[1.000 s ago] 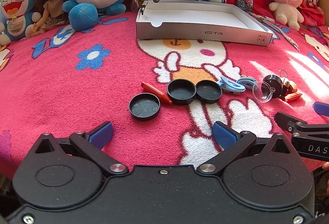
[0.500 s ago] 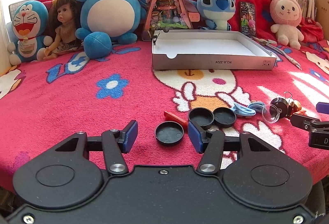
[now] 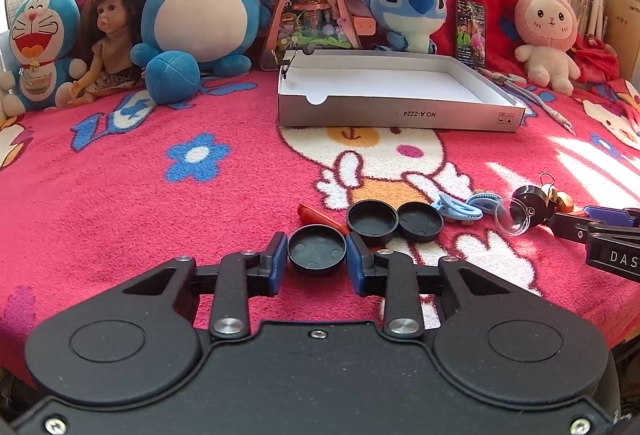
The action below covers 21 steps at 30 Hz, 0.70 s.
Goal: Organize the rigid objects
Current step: 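Grasp a black round lid with the left gripper while the right grasps a red crayon, then carry the lid and crayon with both grippers over the white box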
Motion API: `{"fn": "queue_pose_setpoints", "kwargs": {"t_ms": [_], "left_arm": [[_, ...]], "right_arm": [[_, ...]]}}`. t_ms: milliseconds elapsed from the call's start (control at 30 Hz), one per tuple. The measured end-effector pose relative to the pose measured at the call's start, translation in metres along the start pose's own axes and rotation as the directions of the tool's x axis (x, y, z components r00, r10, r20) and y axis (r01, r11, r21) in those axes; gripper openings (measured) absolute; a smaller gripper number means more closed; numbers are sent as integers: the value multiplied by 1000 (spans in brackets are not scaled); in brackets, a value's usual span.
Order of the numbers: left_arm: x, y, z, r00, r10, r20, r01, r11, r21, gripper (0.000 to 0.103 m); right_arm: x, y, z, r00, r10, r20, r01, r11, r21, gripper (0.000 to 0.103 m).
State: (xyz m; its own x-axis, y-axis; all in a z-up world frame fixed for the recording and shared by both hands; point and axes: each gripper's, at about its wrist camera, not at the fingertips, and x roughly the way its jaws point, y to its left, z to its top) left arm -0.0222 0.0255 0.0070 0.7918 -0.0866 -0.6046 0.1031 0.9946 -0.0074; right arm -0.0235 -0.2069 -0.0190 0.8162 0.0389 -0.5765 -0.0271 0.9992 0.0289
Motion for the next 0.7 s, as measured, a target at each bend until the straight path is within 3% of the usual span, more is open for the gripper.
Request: {"fn": "queue_pose_setpoints", "kwargs": {"t_ms": [367, 567, 700], "left_arm": [[-13, 0, 38, 997, -52, 62, 52, 999, 12, 30], [4, 0, 84, 993, -103, 66, 102, 995, 16, 30], [26, -1, 122, 991, -125, 40, 125, 992, 5, 30]], "right_arm": [[-17, -3, 25, 998, 47, 49, -49, 998, 35, 49], [-3, -8, 59, 994, 83, 73, -87, 995, 51, 49], [21, -13, 93, 991, 129, 35, -131, 987, 88, 49]]}}
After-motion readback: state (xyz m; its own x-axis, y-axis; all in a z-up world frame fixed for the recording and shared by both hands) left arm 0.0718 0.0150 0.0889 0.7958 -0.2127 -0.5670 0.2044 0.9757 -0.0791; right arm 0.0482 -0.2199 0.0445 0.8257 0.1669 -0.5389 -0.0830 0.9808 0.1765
